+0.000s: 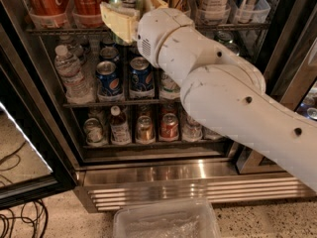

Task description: Pick green can from top shelf of fridge

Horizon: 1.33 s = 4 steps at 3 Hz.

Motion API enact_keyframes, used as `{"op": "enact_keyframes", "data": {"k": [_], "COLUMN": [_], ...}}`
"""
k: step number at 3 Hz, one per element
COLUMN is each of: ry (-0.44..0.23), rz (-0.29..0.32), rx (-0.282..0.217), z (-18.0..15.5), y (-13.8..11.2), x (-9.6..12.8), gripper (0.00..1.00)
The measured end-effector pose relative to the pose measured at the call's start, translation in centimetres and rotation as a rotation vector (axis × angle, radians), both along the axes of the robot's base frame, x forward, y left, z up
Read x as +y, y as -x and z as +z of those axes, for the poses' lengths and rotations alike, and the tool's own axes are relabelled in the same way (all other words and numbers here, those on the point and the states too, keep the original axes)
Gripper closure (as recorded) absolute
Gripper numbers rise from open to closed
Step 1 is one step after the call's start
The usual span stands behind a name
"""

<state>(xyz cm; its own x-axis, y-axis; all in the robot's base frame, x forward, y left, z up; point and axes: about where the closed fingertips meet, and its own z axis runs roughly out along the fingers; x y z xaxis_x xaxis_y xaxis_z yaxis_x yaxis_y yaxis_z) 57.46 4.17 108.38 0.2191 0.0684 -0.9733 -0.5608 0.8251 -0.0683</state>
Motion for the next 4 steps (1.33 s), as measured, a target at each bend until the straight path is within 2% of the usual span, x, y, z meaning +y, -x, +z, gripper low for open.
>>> {"op": "enact_keyframes", "data": {"k": [1, 2, 3, 4], "ry": [0.014, -0.007, -0.058, -0.074], "rz": [0.044, 0.111, 0.188, 0.222], "rx": [0.022, 0.088, 0.138, 0.188], "z": [-0.4, -3.2, -4.8, -5.9], "y": [0.8, 2.4, 5.5, 8.2], "x": [1.3, 1.9, 3.4, 3.7], "gripper": [1.0, 1.0, 1.0, 1.0]}}
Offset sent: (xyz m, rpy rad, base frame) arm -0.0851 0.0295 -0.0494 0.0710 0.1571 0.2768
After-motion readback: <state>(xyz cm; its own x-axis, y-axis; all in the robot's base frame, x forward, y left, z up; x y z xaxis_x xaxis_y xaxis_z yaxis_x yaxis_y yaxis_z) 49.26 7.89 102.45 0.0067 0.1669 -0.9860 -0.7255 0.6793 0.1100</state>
